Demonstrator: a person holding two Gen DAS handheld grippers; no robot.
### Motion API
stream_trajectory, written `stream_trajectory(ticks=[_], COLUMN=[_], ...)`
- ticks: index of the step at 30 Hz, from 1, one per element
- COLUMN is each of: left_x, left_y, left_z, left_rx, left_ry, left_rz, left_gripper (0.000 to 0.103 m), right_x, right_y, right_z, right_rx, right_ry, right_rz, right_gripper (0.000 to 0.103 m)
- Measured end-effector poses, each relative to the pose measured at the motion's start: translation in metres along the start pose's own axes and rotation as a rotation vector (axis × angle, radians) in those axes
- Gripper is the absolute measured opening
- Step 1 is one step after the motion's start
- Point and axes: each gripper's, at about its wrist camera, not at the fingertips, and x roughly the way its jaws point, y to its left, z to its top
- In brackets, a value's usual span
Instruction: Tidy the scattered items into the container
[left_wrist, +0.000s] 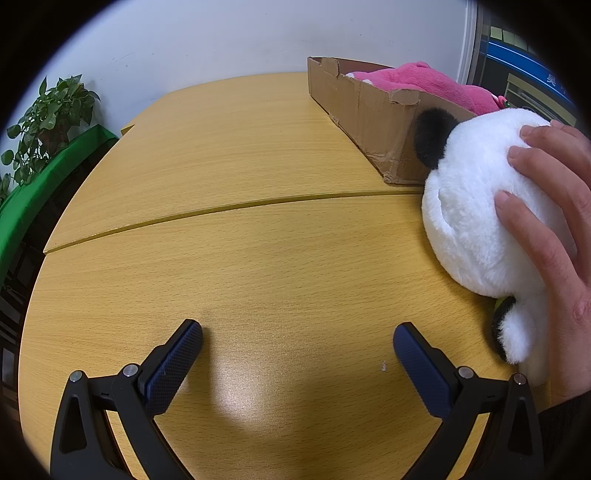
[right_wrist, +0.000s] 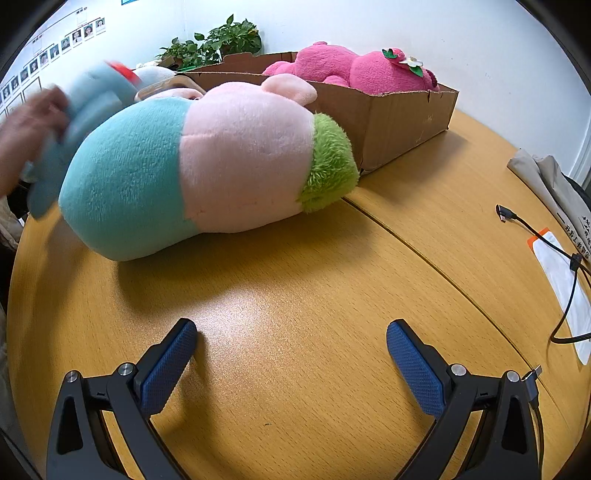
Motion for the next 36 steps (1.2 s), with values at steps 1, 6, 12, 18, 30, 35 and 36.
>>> stream_trajectory(ticks=[1,6,12,18,30,35,36], left_x=[0.0000,-0.0077,-0.0077,-0.0077,-0.0077,-0.0077,-0.0077], left_y=[0.0000,-0.0058,-0.0058,-0.0060,-0.0059,-0.0058,-0.0058], left_z=[0.0000,-0.0028,-0.0028,-0.0028,-0.0028,-0.0028,-0.0028], left_rx=[0.000,0.000,0.000,0.000,0.000,0.000,0.000], left_ry=[0.000,0.000,0.000,0.000,0.000,0.000,0.000], left_rz=[0.000,-0.001,-0.001,-0.001,-0.001,-0.001,-0.001], left_gripper=[0.103,0.103,0.103,0.103,0.103,0.103,0.103], right_x=[-0.0001,0.0006,0.0007,0.0009,0.0010,0.0010,0.0010], right_y=[0.0000,0.0000,0.0000,0.0001,0.0001,0.0000,0.0000], right_z=[0.0000,-0.0004,-0.0007,-0.0010,-0.0012,-0.0013,-0.0013], right_rx=[0.000,0.000,0.000,0.000,0.001,0.000,0.000], right_ry=[0.000,0.000,0.000,0.000,0.000,0.000,0.000], right_rz=[0.000,0.000,0.000,0.000,0.000,0.000,0.000], right_gripper=[0.103,0.103,0.103,0.103,0.103,0.103,0.103])
